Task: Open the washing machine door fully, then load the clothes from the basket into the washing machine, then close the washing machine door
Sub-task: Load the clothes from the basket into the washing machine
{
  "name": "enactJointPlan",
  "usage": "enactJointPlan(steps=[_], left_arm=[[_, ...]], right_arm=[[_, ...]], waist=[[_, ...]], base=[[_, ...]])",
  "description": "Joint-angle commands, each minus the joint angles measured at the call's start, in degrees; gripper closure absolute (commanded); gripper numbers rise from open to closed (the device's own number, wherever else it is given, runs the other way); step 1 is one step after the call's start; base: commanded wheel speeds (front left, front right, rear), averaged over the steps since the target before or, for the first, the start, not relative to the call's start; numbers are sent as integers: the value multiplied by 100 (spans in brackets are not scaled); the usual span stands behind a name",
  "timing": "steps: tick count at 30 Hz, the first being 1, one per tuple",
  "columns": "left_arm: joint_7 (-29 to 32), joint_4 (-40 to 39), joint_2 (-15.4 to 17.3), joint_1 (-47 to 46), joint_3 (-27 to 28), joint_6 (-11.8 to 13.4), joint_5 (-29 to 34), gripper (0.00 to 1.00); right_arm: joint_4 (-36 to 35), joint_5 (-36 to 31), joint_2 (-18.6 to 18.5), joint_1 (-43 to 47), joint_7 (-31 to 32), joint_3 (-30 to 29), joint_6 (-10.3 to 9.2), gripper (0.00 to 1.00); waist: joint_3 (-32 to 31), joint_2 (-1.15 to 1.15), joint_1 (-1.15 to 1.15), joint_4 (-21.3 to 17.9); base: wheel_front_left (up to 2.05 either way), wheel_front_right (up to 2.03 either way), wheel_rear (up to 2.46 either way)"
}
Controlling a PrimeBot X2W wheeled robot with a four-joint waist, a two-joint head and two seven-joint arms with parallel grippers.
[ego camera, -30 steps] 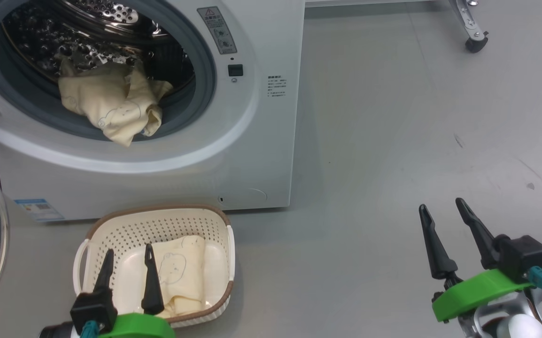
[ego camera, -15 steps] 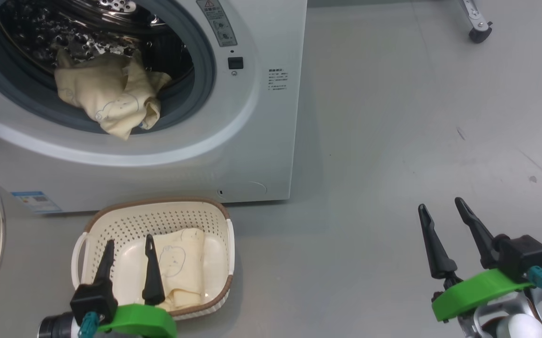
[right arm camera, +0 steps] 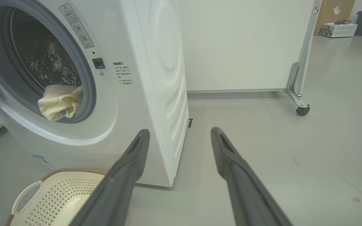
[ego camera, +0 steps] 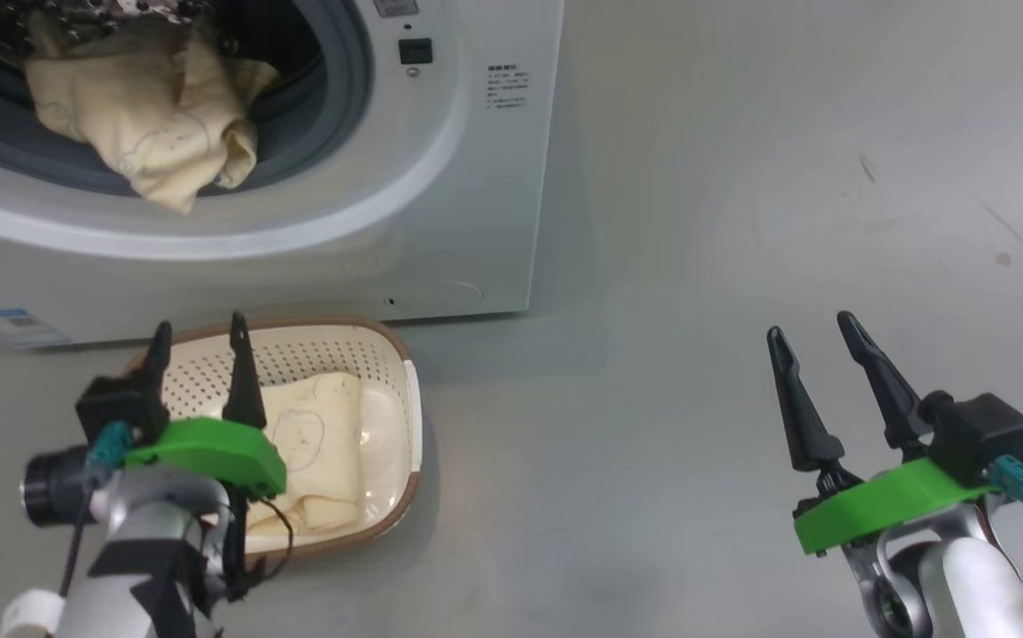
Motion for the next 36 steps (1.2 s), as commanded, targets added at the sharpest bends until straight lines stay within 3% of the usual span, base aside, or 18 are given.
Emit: enactJointPlan(steps=[1, 13, 31, 33, 36], left_arm=[[101, -3, 282, -472, 269, -62, -22, 0], [862, 1163, 989, -2517, 360, -440, 27, 0], [1716, 2281, 1825, -4255, 226, -448, 387, 0], [1951, 2356, 1889, -4410, 208, -522, 362, 100], [2299, 2409, 1970, -4631, 165, -607, 345, 100]], right_arm=[[-118, 79, -51, -272, -123, 170, 24, 0], [342, 506, -51, -946, -505, 511, 24, 0], [472, 949, -51, -1435, -582, 796, 24, 0], [457, 984, -51, -1468, -582, 829, 24, 0], [453, 1019, -51, -1506, -582, 857, 24, 0]], waist=[[306, 0, -1, -210], [1296, 0, -1, -818], [2060, 0, -1, -1266], [2136, 0, -1, -1288], [2222, 0, -1, -1300]], base=[[0, 0, 0], [0, 0, 0], [0, 0, 0], [0, 0, 0], [0, 0, 0]])
